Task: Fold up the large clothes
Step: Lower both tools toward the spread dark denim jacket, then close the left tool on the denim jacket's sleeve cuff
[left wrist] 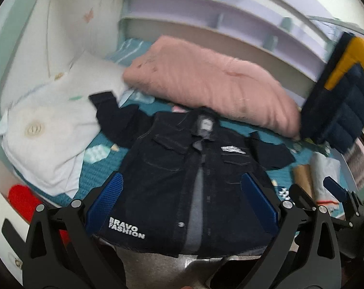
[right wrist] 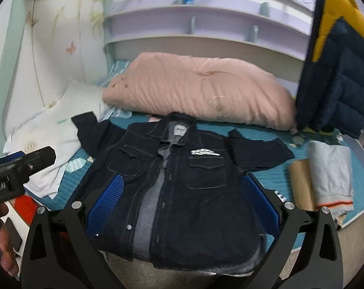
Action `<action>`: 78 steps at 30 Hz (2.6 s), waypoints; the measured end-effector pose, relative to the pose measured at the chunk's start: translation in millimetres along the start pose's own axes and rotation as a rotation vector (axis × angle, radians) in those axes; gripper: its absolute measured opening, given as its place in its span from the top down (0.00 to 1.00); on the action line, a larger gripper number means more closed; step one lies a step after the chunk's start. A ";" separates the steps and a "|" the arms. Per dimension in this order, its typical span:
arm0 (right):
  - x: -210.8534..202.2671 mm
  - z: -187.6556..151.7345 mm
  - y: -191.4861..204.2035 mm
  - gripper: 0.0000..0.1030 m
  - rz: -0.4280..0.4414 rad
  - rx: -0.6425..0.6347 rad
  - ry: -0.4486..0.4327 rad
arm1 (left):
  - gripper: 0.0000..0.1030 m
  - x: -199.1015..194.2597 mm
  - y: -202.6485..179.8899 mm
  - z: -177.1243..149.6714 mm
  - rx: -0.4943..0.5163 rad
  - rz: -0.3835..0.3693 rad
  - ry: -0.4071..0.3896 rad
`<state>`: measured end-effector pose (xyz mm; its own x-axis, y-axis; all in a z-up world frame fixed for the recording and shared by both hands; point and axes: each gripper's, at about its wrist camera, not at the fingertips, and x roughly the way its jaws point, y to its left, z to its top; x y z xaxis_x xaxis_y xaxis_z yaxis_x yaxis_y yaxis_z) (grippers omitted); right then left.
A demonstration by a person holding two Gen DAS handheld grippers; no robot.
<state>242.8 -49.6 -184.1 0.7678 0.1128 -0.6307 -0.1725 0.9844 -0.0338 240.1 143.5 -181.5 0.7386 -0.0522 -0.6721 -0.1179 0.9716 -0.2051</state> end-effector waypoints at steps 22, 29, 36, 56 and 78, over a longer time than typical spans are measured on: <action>245.1 37.1 106.8 0.07 0.127 -0.066 0.113 | 0.04 210.6 146.6 77.1 0.013 0.142 0.145; 309.6 35.8 140.2 0.45 0.207 -0.055 0.178 | 0.04 261.8 222.3 109.5 -0.030 0.234 0.159; 366.3 29.6 163.4 0.99 0.273 -0.018 0.238 | 0.04 297.8 285.1 151.5 -0.143 0.275 0.151; 419.6 25.2 173.7 0.96 0.345 0.046 0.256 | 0.72 378.0 301.3 179.6 -0.072 0.325 0.095; 401.6 16.7 175.6 0.99 0.463 0.205 0.317 | 0.88 201.9 230.5 179.3 -0.039 0.180 -0.182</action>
<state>531.2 170.8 -430.4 0.4143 0.5219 -0.7456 -0.2989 0.8519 0.4301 481.1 398.2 -236.9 0.8106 0.1665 -0.5615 -0.2811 0.9517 -0.1235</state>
